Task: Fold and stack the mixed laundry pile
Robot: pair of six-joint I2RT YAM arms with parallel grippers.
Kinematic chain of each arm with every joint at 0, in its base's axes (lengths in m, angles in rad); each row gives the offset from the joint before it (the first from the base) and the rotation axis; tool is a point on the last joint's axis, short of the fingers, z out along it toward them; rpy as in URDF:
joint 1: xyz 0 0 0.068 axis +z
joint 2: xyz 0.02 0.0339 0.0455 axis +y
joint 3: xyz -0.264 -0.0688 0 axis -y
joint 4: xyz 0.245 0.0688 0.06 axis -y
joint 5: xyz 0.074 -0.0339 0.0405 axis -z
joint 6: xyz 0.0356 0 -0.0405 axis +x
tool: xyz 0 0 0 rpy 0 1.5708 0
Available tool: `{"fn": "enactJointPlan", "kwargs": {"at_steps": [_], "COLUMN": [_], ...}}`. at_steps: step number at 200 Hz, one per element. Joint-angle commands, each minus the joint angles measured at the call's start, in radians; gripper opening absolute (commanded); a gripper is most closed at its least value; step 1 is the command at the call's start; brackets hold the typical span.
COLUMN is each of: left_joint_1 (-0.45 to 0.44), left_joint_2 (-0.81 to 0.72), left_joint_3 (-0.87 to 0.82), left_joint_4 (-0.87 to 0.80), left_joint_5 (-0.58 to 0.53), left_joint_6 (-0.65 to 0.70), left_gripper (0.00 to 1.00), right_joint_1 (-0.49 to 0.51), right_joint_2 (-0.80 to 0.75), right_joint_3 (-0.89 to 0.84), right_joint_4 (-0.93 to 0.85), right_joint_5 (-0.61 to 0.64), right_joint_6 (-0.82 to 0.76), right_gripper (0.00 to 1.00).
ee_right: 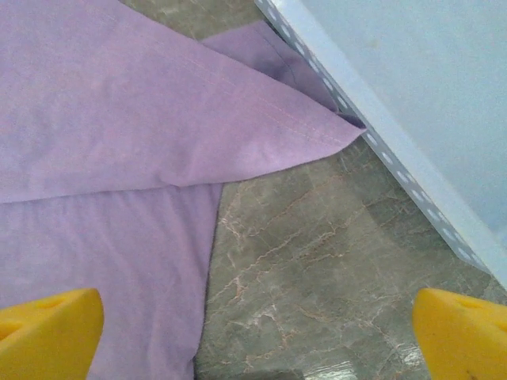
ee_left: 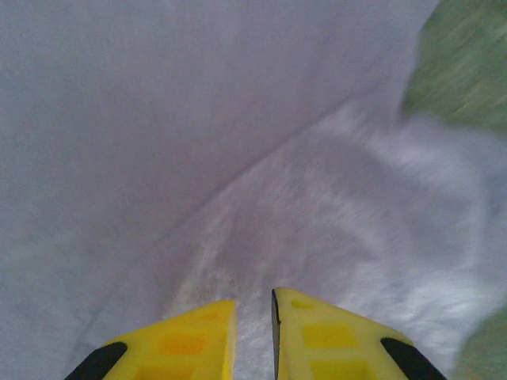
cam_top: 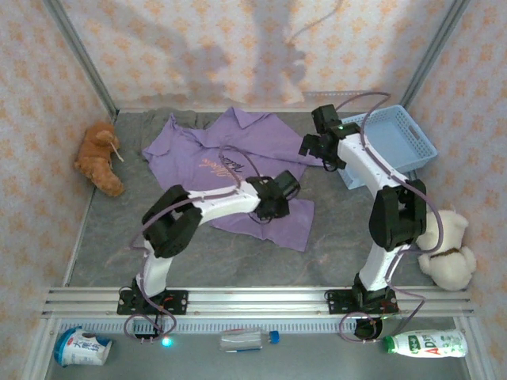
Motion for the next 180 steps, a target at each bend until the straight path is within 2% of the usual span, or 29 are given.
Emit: {"fn": "enactJointPlan", "kwargs": {"at_steps": [1, 21, 44, 60, 73, 103, 123, 138, 146, 160, 180], "left_joint_1": [-0.012, -0.012, -0.004, 0.026, 0.064, 0.204, 0.387, 0.541, 0.594, 0.609, 0.606], "left_joint_2": [0.018, -0.021, -0.133, -0.248, -0.335, -0.542, -0.692, -0.766, -0.785, -0.793, -0.781], "left_joint_3": [-0.04, -0.139, -0.252, -0.339, -0.423, -0.631, -0.744, -0.759, -0.735, -0.663, -0.581], "left_joint_4": [-0.095, -0.116, -0.173, -0.211, -0.238, -0.354, -0.384, -0.393, -0.395, -0.375, -0.3], "left_joint_5": [-0.092, -0.102, -0.146, -0.16, -0.15, -0.16, -0.171, -0.183, -0.18, -0.152, -0.039], "left_joint_6": [-0.124, -0.142, -0.118, -0.078, -0.026, 0.097, 0.185, 0.249, 0.268, 0.28, 0.241], "left_gripper": [0.17, 0.16, 0.17, 0.17, 0.18, 0.19, 0.22, 0.27, 0.28, 0.32, 0.35], "right_joint_1": [-0.014, -0.021, -0.02, -0.02, -0.02, 0.017, 0.074, 0.111, 0.123, 0.126, 0.126], "right_joint_2": [-0.051, -0.074, -0.109, -0.113, -0.099, -0.056, 0.001, 0.052, 0.081, 0.134, 0.206], "right_joint_3": [0.023, -0.005, -0.063, -0.095, -0.115, -0.142, -0.11, -0.086, -0.07, -0.036, 0.014], "right_joint_4": [0.014, 0.019, 0.042, 0.059, 0.072, 0.131, 0.122, 0.119, 0.112, 0.094, 0.071], "right_joint_5": [-0.015, -0.023, -0.05, -0.073, -0.111, -0.194, -0.19, -0.192, -0.177, -0.168, -0.161], "right_joint_6": [-0.015, -0.015, 0.0, 0.014, 0.024, 0.048, 0.033, 0.026, 0.023, 0.028, 0.028], "right_gripper": [0.99, 0.99, 1.0, 0.96, 0.89, 0.82, 0.82, 0.82, 0.82, 0.83, 0.82]}}
